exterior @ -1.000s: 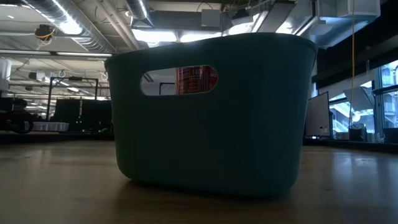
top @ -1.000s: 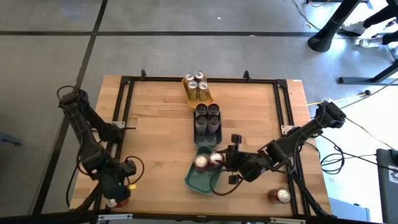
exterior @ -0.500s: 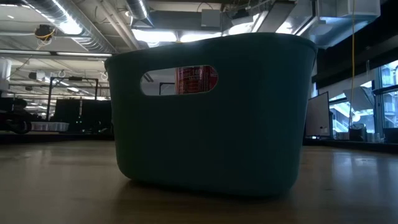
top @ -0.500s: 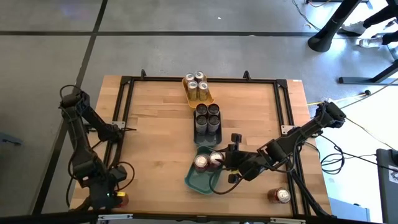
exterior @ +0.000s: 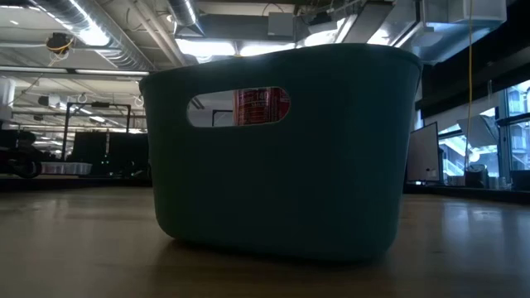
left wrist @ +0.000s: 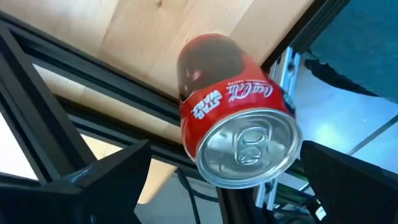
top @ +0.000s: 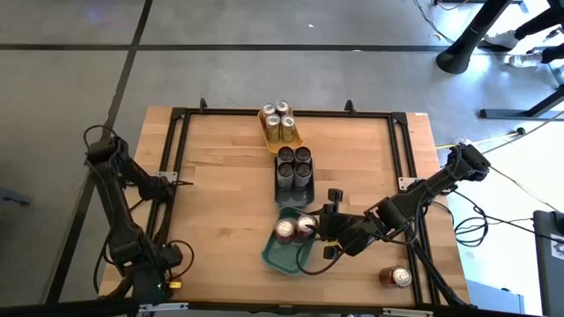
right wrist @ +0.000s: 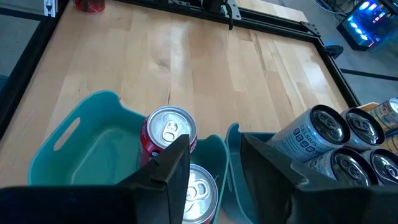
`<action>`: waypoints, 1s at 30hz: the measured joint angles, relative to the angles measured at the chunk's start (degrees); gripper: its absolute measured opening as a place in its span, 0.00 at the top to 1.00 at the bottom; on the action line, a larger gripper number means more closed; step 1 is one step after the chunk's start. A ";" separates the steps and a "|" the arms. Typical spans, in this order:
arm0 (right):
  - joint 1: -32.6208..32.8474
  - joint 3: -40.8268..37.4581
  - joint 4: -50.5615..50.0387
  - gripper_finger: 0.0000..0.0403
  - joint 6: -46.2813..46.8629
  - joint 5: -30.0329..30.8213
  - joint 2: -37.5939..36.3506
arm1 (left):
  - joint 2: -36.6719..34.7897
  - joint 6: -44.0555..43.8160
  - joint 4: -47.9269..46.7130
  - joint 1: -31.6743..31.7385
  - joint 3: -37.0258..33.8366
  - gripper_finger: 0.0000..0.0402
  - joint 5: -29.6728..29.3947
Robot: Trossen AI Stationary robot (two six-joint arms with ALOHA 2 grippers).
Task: Sort soda cans
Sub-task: Put the left red soda can into the green bin
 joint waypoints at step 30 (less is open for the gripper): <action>0.07 0.00 -1.55 0.65 0.07 -1.46 0.02 | 7.31 5.37 1.35 -1.01 -0.02 0.26 1.10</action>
